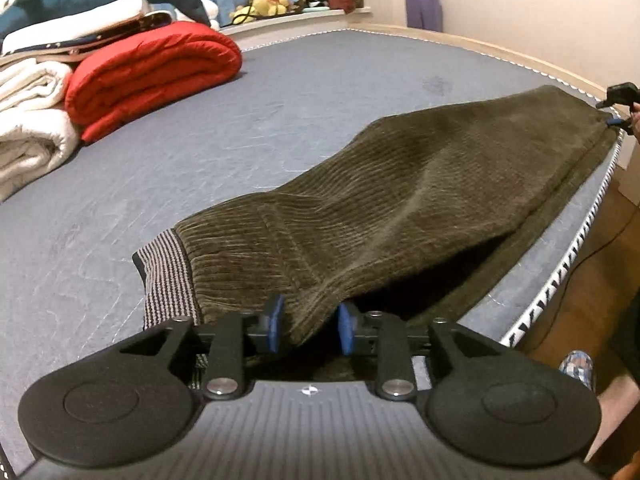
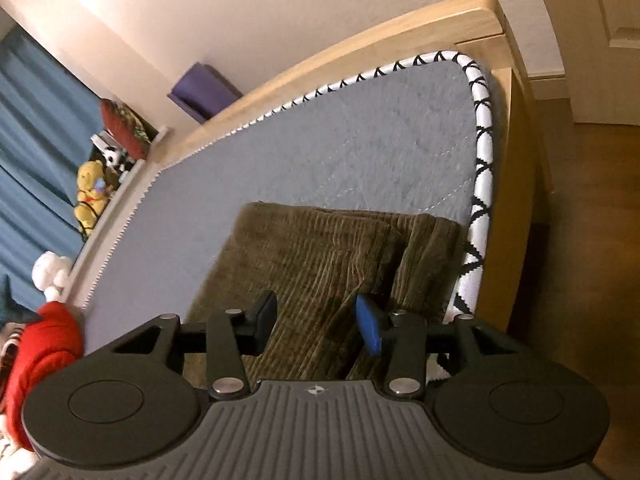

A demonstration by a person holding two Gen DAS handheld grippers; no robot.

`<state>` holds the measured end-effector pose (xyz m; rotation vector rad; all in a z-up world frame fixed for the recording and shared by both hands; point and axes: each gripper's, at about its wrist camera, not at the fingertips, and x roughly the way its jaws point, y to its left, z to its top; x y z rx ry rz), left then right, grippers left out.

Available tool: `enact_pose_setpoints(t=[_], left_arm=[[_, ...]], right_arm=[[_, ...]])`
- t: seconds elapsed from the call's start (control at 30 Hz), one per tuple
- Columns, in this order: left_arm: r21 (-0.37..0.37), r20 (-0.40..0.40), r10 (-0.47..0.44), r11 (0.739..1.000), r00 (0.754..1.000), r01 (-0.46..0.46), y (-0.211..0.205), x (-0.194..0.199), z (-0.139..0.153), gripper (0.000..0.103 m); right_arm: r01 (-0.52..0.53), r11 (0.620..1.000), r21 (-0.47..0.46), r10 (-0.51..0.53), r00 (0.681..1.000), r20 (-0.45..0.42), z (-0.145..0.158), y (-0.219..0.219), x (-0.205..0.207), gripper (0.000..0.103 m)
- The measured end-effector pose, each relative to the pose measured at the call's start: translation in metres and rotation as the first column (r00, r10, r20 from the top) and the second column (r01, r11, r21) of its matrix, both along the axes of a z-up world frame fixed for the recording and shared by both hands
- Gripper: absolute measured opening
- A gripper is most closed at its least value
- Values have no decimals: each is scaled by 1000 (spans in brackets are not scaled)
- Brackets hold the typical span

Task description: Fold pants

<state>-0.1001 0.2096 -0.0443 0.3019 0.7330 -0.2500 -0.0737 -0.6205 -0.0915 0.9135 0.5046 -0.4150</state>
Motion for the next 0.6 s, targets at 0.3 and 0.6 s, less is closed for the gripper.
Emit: enact_pose_setpoints(t=[0.3, 0.6], left_arm=[[56, -35, -9, 998, 999, 10, -6, 6, -11, 41], [57, -38, 6, 998, 999, -4, -7, 8, -11, 41]], right_arm=[[91, 994, -64, -96, 992, -81, 6, 15, 3, 24], [183, 982, -51, -186, 980, -70, 6, 5, -11, 26]])
